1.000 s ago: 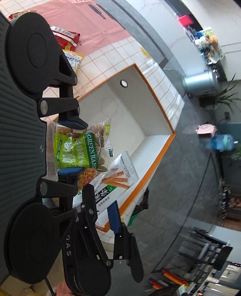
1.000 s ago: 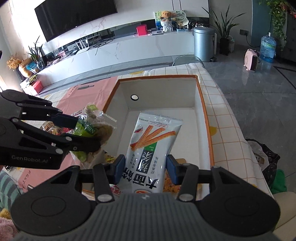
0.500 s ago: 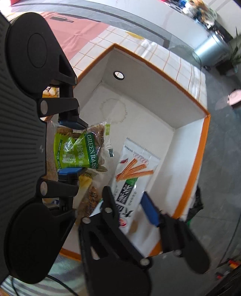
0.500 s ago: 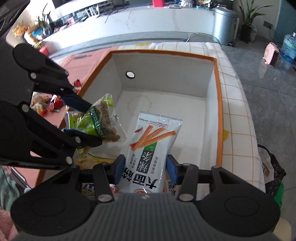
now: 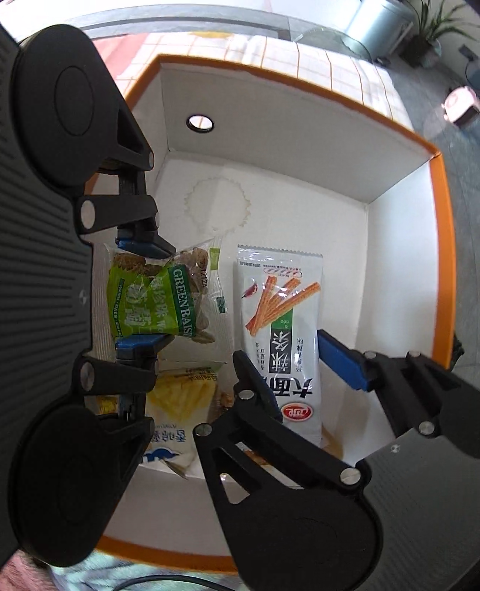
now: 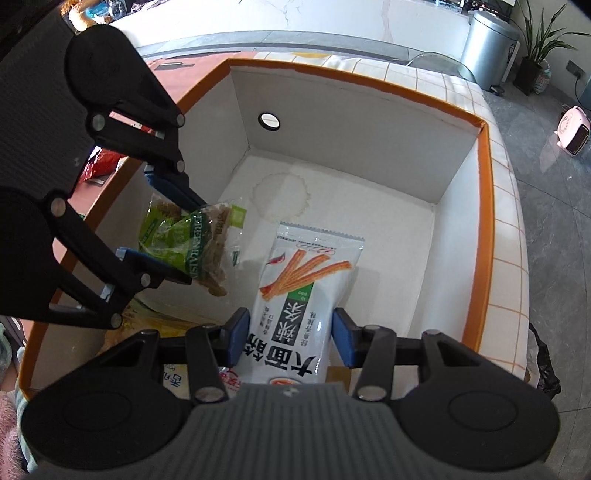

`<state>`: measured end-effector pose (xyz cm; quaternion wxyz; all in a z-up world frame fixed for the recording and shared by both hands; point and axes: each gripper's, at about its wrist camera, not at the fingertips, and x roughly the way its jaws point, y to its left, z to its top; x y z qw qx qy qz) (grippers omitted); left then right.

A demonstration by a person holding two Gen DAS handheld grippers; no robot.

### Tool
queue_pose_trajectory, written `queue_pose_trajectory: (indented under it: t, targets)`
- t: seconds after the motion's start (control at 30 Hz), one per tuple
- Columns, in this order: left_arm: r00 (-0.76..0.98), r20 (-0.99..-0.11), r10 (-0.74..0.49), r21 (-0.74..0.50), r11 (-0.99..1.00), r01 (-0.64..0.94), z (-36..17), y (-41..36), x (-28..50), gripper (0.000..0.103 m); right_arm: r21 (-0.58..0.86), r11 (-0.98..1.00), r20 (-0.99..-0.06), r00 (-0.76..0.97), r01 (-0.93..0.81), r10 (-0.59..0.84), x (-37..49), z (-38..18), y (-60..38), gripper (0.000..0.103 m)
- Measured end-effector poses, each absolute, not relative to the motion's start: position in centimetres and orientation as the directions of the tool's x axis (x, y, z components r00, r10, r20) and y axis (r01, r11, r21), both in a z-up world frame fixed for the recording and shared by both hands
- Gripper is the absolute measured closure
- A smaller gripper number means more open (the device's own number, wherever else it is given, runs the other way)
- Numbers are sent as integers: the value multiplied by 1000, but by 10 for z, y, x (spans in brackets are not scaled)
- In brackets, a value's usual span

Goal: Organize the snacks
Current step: 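Carry both packs into the orange box and open both grippers, then move both tools back over the remaining snacks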

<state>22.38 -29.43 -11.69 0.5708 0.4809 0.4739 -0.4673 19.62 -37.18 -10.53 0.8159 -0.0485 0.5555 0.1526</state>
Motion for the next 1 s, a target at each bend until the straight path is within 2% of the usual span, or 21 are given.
queue_pose_trajectory:
  t: [0.27, 0.5, 0.8, 0.97, 1.0]
  targets:
    - [73, -995, -73, 66, 91, 994, -126, -294, 236, 54, 138, 951, -939, 270, -275, 214, 218, -120, -370, 56]
    - [55, -992, -117, 42, 106, 993, -119, -282, 241, 37, 180, 957, -946, 227, -226, 231, 226, -126, -372, 55]
    - [58, -969, -241, 12, 189, 982, -76, -257, 234, 36, 159, 972, -959, 206, -174, 193, 232, -131, -363, 53]
    - [107, -954, -280, 34, 254, 967, -49, -243, 221, 36, 124, 984, -966, 210, -131, 150, 231, -121, -356, 38]
    - [121, -950, -287, 41, 270, 962, -41, -239, 218, 36, 115, 985, -966, 216, -126, 141, 230, -117, -355, 38]
